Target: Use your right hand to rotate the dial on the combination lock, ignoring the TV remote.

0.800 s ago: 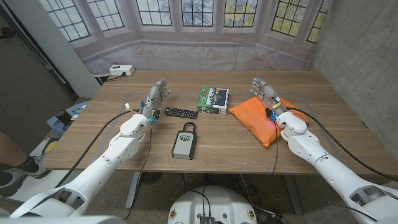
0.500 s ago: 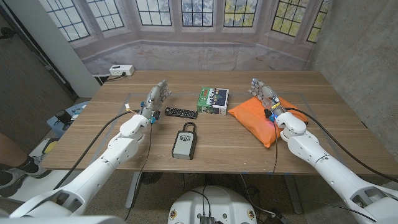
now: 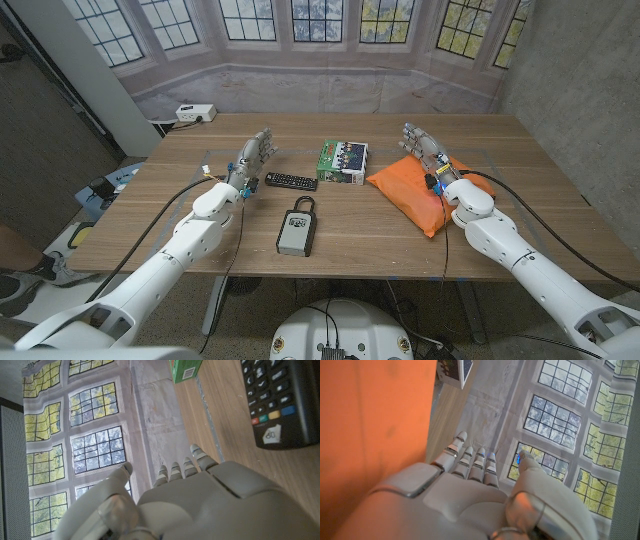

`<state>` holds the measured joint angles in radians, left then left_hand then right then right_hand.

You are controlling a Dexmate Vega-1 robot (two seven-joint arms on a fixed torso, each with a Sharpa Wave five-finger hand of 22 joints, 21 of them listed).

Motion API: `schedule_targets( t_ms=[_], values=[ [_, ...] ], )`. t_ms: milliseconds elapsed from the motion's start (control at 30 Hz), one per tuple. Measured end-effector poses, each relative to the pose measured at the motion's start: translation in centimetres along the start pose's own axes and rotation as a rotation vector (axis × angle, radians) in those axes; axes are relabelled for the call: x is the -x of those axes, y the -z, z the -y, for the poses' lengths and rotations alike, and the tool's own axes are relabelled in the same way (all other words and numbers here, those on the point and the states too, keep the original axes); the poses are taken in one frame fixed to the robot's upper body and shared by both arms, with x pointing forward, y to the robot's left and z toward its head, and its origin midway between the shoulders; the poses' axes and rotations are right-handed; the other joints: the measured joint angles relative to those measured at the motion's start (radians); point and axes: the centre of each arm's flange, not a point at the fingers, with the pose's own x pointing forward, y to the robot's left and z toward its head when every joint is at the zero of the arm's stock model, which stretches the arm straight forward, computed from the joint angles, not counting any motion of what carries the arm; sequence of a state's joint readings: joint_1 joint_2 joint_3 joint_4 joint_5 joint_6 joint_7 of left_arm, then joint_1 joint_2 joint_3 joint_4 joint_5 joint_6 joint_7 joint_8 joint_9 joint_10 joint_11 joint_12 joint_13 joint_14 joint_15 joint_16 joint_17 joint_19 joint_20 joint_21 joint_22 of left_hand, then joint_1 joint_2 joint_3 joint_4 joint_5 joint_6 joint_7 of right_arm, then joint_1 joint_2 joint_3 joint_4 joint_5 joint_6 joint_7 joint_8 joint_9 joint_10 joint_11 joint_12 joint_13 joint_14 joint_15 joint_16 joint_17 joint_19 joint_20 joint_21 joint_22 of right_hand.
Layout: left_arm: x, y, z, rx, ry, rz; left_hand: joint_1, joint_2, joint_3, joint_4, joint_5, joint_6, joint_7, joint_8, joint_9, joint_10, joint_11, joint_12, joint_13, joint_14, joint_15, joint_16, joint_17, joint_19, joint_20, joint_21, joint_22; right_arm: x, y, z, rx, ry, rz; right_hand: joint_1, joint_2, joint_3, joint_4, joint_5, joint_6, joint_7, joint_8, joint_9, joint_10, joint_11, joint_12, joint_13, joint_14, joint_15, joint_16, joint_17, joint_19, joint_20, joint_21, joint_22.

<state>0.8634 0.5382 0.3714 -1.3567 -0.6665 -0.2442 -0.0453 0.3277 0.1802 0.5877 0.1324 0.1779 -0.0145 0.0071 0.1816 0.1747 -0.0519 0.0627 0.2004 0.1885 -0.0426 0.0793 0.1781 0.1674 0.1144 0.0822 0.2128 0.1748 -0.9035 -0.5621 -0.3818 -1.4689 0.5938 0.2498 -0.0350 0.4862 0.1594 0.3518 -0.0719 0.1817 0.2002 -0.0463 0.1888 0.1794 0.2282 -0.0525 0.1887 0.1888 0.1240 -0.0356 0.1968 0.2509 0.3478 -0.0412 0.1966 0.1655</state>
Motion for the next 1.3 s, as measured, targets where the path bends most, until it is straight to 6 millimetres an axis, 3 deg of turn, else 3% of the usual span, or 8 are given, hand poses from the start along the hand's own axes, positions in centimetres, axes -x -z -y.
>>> schedule_targets(
  t_ms=[1300],
  values=[
    [1.0, 0.0, 0.1, -0.016, -0.006, 0.019, 0.004, -0.004, 0.014, -0.014, 0.0, -0.005, 0.005, 0.0, 0.0, -0.004, 0.003, 0.0, 0.0, 0.001, 0.009, 0.0, 0.0, 0.0, 0.0, 0.0, 0.0, 2.3, -4.4, -5.3, 0.275, -0.168, 0.066, 0.023, 0.003, 0.006, -0.033, 0.004, 0.005, -0.005, 0.0, 0.0, 0.0, 0.0, 0.0, 0.0, 0.0, 0.0, 0.0, -0.019, 0.0, 0.0, -0.004, 0.0]
  ],
)
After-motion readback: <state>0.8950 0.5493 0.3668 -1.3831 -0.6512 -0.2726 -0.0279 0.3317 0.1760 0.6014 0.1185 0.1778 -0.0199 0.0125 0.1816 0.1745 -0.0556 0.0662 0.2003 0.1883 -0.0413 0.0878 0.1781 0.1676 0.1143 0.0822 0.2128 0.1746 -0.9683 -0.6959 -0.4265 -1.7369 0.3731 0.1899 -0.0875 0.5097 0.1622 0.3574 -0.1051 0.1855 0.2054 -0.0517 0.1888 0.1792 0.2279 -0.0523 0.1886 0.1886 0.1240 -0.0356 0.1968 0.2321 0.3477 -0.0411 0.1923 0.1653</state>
